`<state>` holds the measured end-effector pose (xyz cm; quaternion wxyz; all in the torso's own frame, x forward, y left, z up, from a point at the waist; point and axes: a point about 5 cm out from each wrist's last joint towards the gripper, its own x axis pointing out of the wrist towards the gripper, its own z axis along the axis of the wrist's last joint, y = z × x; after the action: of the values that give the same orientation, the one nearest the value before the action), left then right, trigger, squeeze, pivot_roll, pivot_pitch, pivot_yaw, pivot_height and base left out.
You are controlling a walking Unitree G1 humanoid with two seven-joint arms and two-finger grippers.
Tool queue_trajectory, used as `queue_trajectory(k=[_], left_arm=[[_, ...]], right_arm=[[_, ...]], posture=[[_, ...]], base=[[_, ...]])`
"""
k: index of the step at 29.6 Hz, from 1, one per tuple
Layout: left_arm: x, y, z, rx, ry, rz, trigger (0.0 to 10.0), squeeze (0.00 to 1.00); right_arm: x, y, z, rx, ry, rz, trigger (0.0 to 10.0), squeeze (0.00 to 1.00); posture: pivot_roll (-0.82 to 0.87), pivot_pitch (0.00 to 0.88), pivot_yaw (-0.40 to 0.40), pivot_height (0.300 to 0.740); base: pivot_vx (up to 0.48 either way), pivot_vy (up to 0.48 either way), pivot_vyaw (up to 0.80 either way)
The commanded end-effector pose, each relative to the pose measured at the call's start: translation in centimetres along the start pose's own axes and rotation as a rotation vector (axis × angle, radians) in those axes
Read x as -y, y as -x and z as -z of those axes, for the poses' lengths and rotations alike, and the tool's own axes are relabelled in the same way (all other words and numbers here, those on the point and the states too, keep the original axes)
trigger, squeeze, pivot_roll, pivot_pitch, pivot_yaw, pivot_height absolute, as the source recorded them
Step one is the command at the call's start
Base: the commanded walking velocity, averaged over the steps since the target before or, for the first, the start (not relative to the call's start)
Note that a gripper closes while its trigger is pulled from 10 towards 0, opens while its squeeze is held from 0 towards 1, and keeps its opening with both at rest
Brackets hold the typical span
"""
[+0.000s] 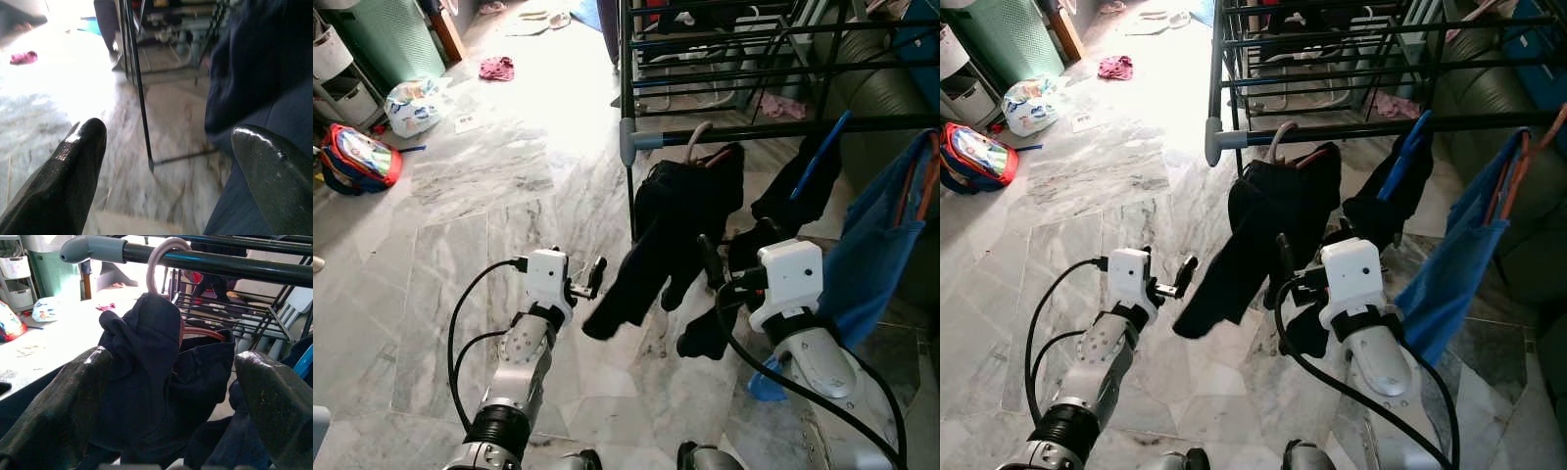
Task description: Hang hanger
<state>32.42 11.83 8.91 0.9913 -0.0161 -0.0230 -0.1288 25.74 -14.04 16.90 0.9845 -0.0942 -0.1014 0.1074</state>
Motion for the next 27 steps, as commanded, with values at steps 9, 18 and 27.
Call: queue_trajectory(k=[9, 18, 27], left_arm=[[0.0, -0.4, -0.9, 0.009, -0.023, -0.015, 10.0, 0.00], [-1.6, 1.3, -0.3, -0.003, -0.084, -0.076, 10.0, 0.00], [-4.5, 4.4, 2.3, -0.081, -0.150, -0.234, 10.0, 0.00]], right_arm=[[0.5, 0.6, 0.0, -0.015, -0.002, 0.033, 10.0, 0.00], [2.0, 2.0, 1.1, -0.065, 0.023, 0.117, 10.0, 0.00], [2.8, 3.1, 4.1, -0.153, 0.008, 0.288, 10.0, 0.00]], posture=[[-0.14, 0.166, 0.098, 0.740], [-0.13, 0.150, 0.092, 0.740], [-0.08, 0.141, 0.053, 0.740]], base=[[0.000, 0.000, 0.00], [0.000, 0.000, 0.00], [0.000, 0.000, 0.00]])
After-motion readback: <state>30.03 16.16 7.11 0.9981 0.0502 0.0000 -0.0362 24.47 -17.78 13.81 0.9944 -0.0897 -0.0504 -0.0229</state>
